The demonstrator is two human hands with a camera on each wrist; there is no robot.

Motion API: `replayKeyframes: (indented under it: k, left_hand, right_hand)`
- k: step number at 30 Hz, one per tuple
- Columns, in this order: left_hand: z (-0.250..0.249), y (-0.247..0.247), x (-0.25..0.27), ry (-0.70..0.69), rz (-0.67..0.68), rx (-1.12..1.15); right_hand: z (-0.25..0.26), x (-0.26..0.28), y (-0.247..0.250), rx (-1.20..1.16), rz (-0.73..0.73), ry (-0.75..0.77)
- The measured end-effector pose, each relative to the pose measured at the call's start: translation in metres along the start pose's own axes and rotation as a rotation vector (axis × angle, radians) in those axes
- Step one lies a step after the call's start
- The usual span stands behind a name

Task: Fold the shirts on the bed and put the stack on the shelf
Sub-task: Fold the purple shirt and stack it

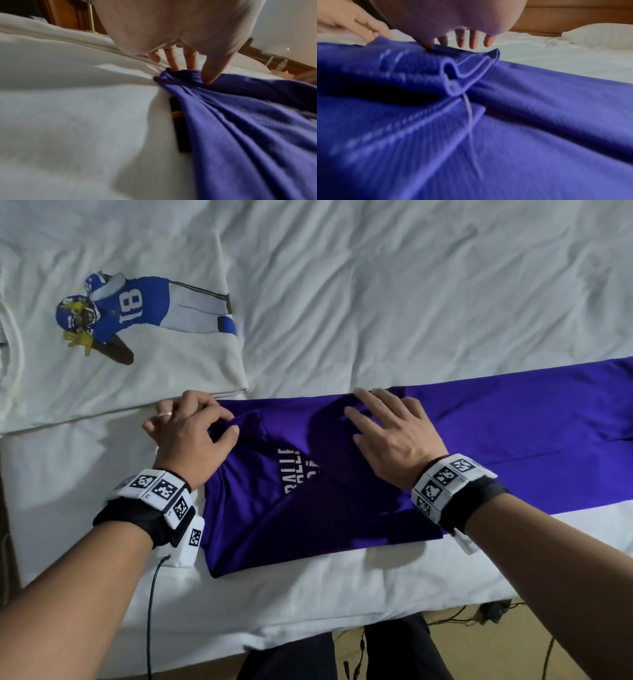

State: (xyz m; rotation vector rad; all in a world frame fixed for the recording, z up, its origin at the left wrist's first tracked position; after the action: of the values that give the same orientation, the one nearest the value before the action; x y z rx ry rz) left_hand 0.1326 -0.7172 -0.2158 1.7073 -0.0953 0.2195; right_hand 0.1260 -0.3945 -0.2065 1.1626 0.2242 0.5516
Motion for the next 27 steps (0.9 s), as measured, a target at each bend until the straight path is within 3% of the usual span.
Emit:
replayKeyframes:
  k: [4,7,14,17,19,21,22,24,27]
  left_hand:
    - [0.0,0.019,-0.003,-0.005,-0.041,0.251]
    - [0.002,0.024,-0.003,-0.001,-0.011,0.352]
    - [0.014,0.012,-0.009,-0.035,0.098,0.099]
    - [0.005,0.01,-0.007,-0.044,0.018,-0.119]
    - [-0.012,0.016,-0.001,-0.033,-0.082,-0.14]
    - [-0.042,0.019,0.009,-0.15,-0.18,-0.108]
    - [-0.06,0.017,0.016,-0.239,-0.166,-0.121]
    - [-0.09,0.006,0.029,-0.342,0.028,-0.205]
    - [-0.101,-0.016,0.038,-0.285,0.254,-0.274]
  right_hand:
    - [-0.007,0.015,-0.009,-0.016,0.099,-0.189]
    - [-0.006,0.019,-0.012,-0.005,0.138,-0.229]
    - [-0.007,0.018,-0.015,0.015,0.175,-0.271]
    - [-0.006,0.018,-0.012,-0.002,0.148,-0.265]
    - [-0.004,0.021,-0.006,-0.035,0.059,-0.256]
    - [0.002,0.026,-0.003,-0.057,-0.018,-0.204]
    - [0.004,0.029,-0.004,-0.051,-0.017,-0.163]
    - [0.005,0.037,-0.01,-0.009,0.063,-0.12]
    - [-0.012,0.05,-0.015,0.063,0.165,-0.19]
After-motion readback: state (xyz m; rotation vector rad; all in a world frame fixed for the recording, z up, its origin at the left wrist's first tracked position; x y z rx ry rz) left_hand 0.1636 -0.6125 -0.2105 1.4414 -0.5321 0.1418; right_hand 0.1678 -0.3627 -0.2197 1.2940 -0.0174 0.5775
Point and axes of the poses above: each hand's wrist, its own x-axis away from the middle knuckle, its own y-axis out of the back of the hand, z = x × y, the point moved 1 cm from there along -x, towards the middle knuckle, and after that the axes turned 15 degrees about -x, right-handed, at the moved point
